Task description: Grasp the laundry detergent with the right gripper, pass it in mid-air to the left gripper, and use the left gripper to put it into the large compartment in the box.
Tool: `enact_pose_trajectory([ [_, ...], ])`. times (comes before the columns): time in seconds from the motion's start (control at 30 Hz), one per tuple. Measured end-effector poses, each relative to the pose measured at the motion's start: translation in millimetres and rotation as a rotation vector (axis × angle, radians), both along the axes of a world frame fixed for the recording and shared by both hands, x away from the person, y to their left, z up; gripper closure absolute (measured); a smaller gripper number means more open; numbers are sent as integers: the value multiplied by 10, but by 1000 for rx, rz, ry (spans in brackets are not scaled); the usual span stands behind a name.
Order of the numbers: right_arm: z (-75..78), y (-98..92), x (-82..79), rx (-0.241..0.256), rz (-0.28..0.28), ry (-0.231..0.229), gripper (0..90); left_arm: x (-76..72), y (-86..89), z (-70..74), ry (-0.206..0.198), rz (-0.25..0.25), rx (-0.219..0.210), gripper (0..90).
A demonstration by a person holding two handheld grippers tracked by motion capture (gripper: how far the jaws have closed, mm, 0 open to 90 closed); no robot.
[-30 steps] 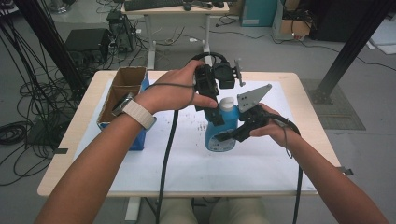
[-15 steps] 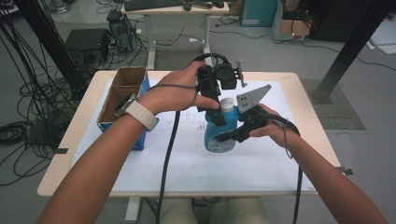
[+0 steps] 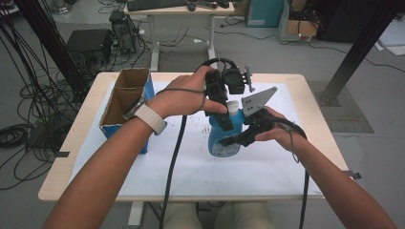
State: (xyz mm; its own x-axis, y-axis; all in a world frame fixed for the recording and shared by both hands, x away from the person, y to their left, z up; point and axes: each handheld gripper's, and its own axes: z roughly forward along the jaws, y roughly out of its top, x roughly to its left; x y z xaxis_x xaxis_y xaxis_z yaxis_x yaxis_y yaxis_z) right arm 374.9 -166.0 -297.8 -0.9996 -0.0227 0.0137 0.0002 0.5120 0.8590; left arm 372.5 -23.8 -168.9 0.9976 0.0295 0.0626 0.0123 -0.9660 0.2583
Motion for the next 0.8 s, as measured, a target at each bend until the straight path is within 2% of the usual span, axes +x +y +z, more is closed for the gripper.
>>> enact_pose_trajectory([
  [0.27, 14, 14, -18, 0, 5, 1, 430, 8, -15, -38, 10, 2, -3, 69],
  [0.4, 19, 11, -16, -4, -13, -6, 430, 13, -19, -60, 11, -1, -3, 73],
  [0.57, 14, 14, -12, -6, -5, -1, 430, -12, -29, -91, 27, 35, -22, 92],
  [0.67, 14, 13, -16, -9, -9, 3, 430, -8, -40, -105, 29, 22, -16, 102],
  [0.7, 13, 15, -13, -6, -4, 3, 430, -13, -43, -118, 31, 28, -26, 113],
  [0.77, 15, 13, -15, -9, -8, 4, 430, 6, -49, -108, 20, 2, -6, 121],
  [0.8, 14, 12, -13, -8, -7, 4, 430, 5, -50, -117, 20, 3, -15, 129],
])
